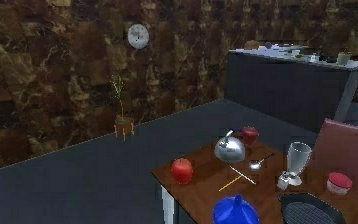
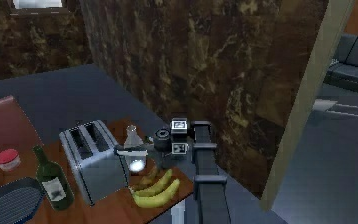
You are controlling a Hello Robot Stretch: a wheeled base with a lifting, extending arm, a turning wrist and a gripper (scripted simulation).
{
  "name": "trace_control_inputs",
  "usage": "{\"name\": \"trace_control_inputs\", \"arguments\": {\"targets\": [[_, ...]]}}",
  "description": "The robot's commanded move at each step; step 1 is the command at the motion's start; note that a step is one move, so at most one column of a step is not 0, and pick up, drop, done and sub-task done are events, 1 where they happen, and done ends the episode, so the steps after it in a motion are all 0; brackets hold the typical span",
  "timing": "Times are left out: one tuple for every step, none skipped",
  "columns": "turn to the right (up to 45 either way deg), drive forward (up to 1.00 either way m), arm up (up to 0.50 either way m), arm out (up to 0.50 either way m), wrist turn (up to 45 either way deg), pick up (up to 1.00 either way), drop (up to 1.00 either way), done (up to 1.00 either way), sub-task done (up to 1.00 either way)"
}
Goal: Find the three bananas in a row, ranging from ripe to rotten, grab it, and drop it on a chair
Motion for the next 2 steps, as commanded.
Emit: {"name": "trace_control_inputs", "arguments": {"targets": [[0.0,0.0,-0.3,0.0,0.0,0.0,0.0,0.0,0.0],[0.0,0.0,0.0,0.0,0.0,1.0,0.0,0.0,0.0]]}}
